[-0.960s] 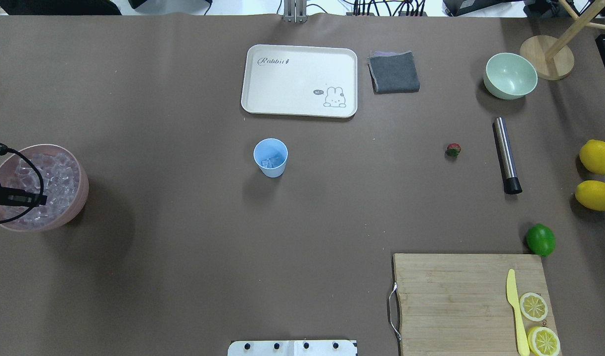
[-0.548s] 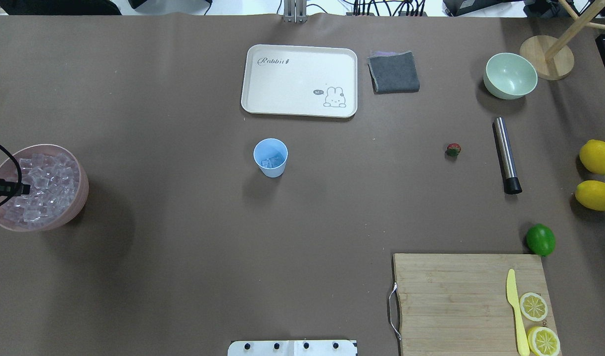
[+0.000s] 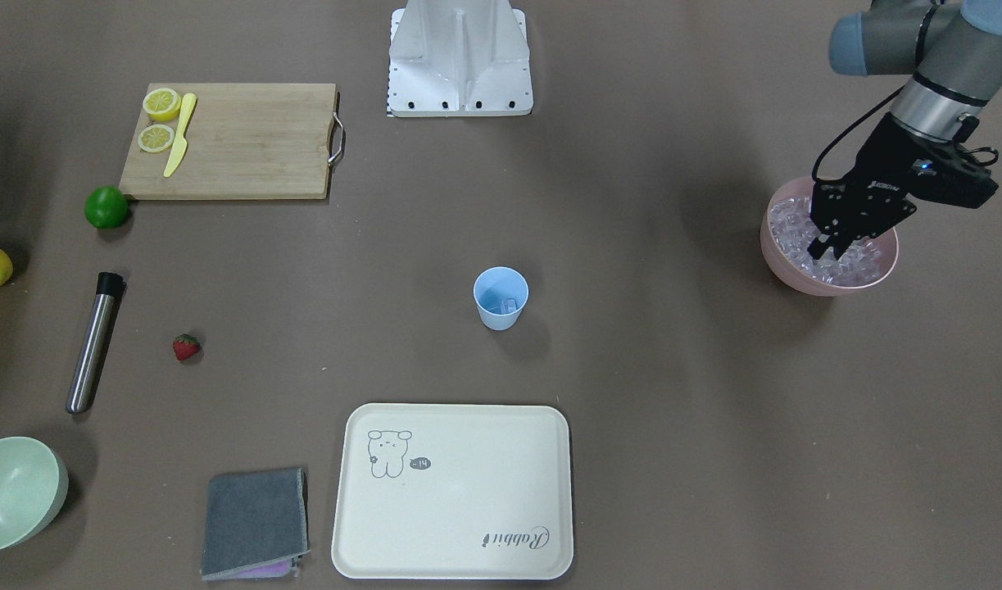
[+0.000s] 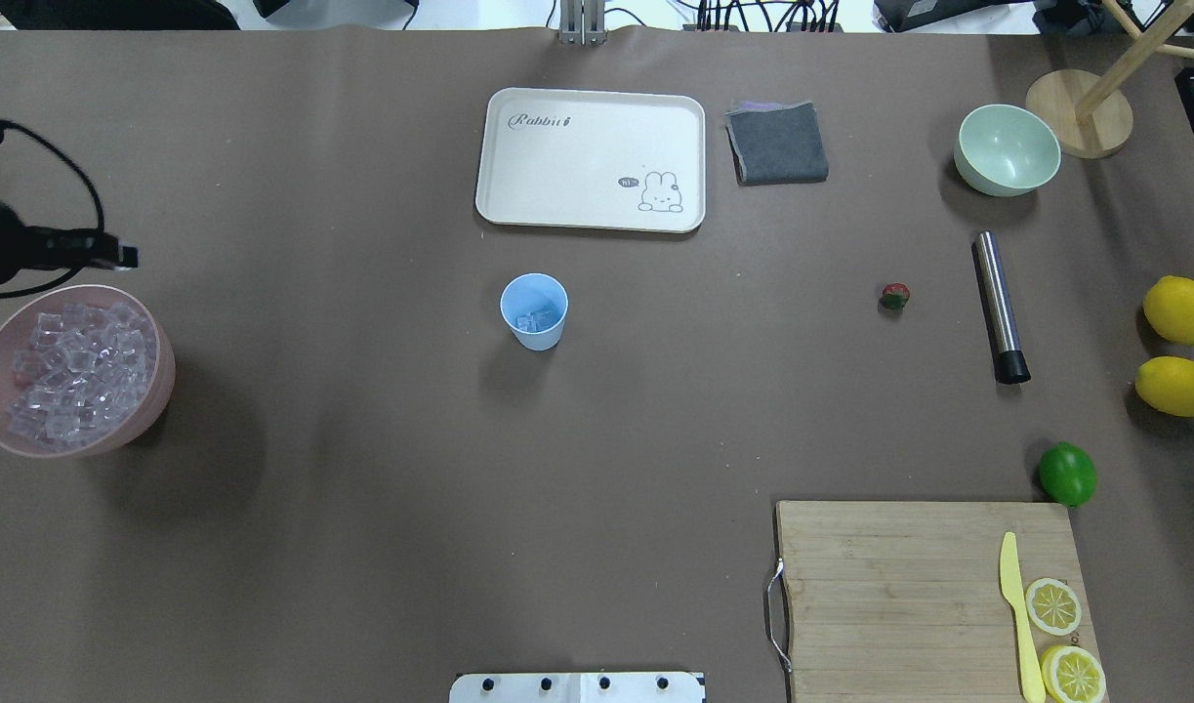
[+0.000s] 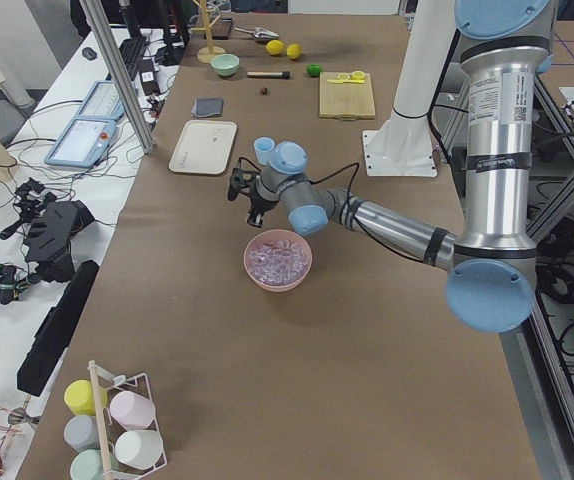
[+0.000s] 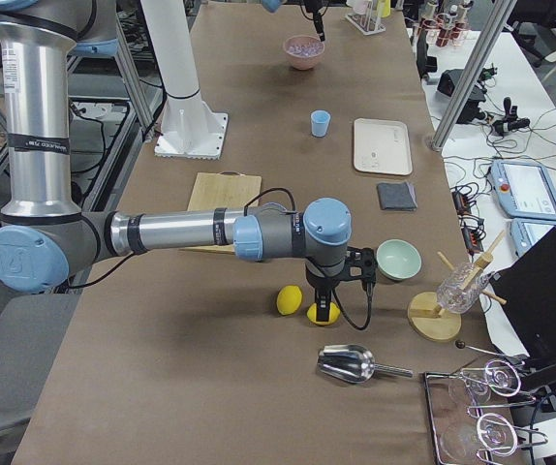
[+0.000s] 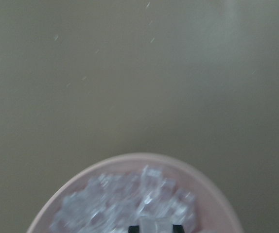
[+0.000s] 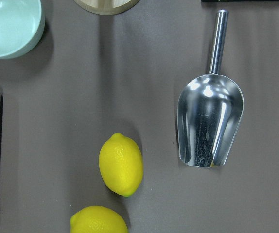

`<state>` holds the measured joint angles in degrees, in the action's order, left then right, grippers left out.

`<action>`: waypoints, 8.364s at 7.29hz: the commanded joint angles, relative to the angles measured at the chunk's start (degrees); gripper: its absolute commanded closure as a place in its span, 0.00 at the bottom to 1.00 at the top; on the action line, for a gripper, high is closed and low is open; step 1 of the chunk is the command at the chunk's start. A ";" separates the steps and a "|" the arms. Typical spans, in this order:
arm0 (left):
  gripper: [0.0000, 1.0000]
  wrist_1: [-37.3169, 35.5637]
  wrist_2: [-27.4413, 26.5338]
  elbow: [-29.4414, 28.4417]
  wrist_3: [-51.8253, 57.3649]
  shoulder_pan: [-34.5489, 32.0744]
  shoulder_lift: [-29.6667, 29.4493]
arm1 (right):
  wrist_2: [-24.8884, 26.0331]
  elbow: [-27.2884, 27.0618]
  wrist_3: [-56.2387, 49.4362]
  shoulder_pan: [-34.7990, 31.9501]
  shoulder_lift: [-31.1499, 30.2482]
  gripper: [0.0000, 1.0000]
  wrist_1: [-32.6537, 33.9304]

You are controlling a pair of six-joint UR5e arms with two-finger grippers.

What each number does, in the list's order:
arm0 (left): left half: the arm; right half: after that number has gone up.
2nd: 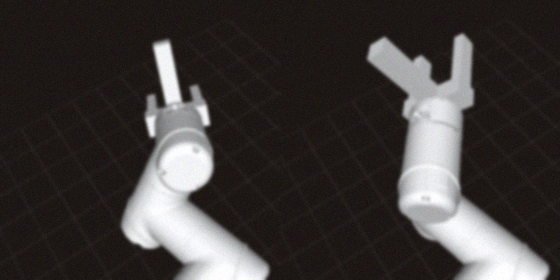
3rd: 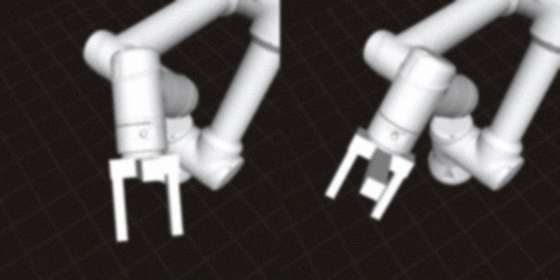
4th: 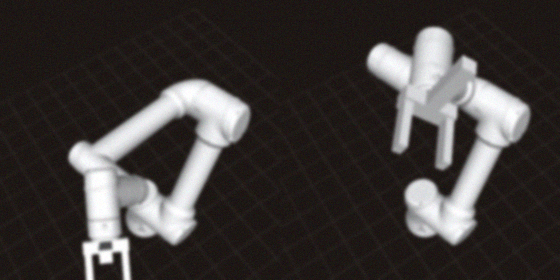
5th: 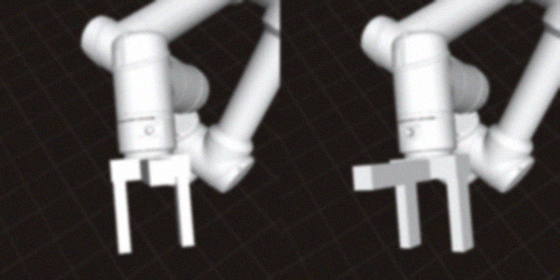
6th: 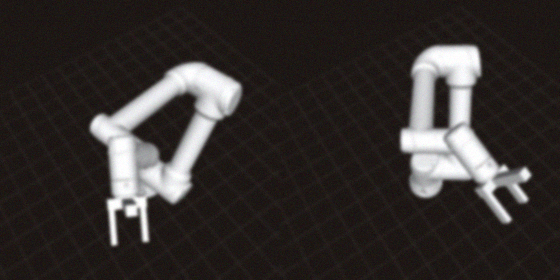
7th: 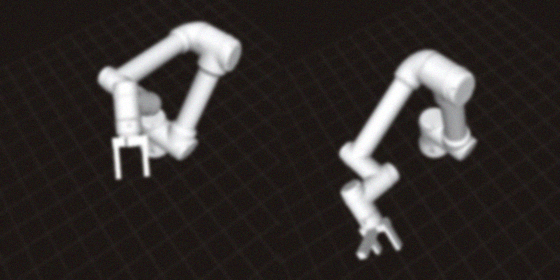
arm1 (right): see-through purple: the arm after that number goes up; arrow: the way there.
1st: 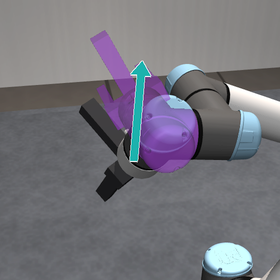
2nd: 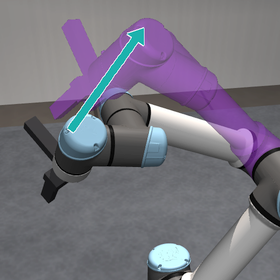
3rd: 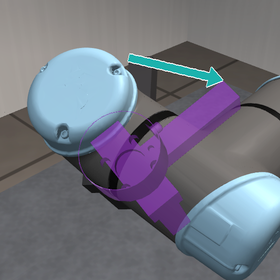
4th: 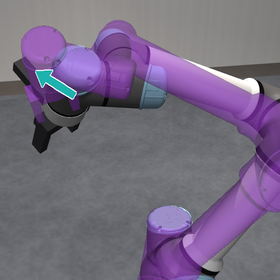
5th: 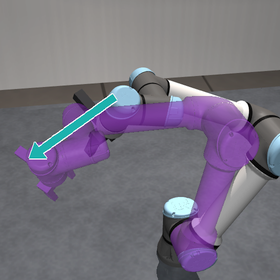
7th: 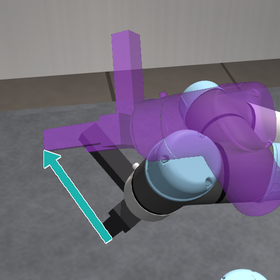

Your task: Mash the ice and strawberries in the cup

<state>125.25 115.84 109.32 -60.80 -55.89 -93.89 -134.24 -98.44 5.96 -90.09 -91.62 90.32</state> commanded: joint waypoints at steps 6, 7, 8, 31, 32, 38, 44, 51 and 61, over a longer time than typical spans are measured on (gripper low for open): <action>1.00 -20.75 -19.40 -6.90 -14.53 23.79 -31.24 | -0.06 0.18 0.02 0.17 0.30 0.00 0.04; 1.00 -20.66 -20.55 -11.19 -14.53 24.25 -35.00 | -0.06 0.27 0.02 0.17 0.30 0.00 0.04; 1.00 -20.40 -20.65 -13.75 -14.53 24.34 -36.61 | -0.06 0.35 0.02 0.17 0.39 0.00 0.04; 0.03 -28.48 10.72 2.83 34.60 -14.07 -9.47 | 15.76 6.59 37.34 35.31 14.80 0.00 -31.42; 0.03 -28.48 10.72 2.83 34.60 -14.07 -9.47 | 18.64 7.38 40.33 37.85 14.89 0.00 -32.82; 0.03 -28.83 10.64 2.30 34.52 -14.07 -10.34 | 21.57 12.05 43.87 42.63 16.91 0.00 -34.33; 0.03 -29.01 10.64 2.22 34.52 -14.16 -10.70 | 21.48 12.48 43.26 42.54 16.30 1.00 -34.24; 0.05 -29.01 10.72 2.48 33.81 -14.24 -10.70 | 20.77 12.22 45.96 36.91 27.25 1.00 -33.71; 0.05 -28.92 11.42 1.34 33.90 -19.25 -7.71 | 47.58 13.10 60.05 63.27 46.97 1.00 -27.21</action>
<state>96.23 126.78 110.69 -26.93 -74.64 -102.00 -87.42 -85.50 66.02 -27.70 -44.74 63.08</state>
